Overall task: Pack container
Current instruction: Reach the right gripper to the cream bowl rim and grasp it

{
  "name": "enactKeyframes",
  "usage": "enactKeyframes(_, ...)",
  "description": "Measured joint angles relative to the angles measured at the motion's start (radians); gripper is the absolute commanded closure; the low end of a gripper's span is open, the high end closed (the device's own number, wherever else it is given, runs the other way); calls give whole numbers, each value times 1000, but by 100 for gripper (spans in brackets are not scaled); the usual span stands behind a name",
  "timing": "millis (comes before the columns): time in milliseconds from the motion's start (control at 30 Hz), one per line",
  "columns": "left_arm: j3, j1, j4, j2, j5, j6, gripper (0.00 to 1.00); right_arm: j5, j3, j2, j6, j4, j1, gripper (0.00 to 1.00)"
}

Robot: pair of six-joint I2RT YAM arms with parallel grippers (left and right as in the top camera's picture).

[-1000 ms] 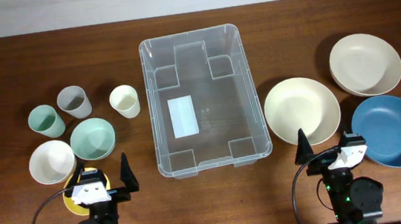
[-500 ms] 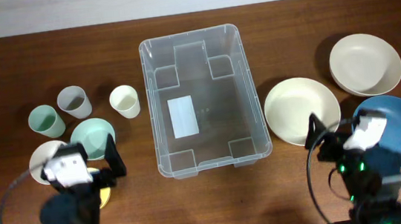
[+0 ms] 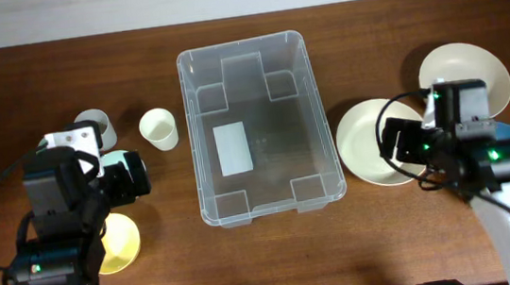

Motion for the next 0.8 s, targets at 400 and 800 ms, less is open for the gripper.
enactKeyframes(400,1,0,-3,11,0,0,0,-86,-2,79,178,-6,-322,1)
enactKeyframes(800,1,0,-1,11,0,0,0,-211,-135,343,159,214,-327,1)
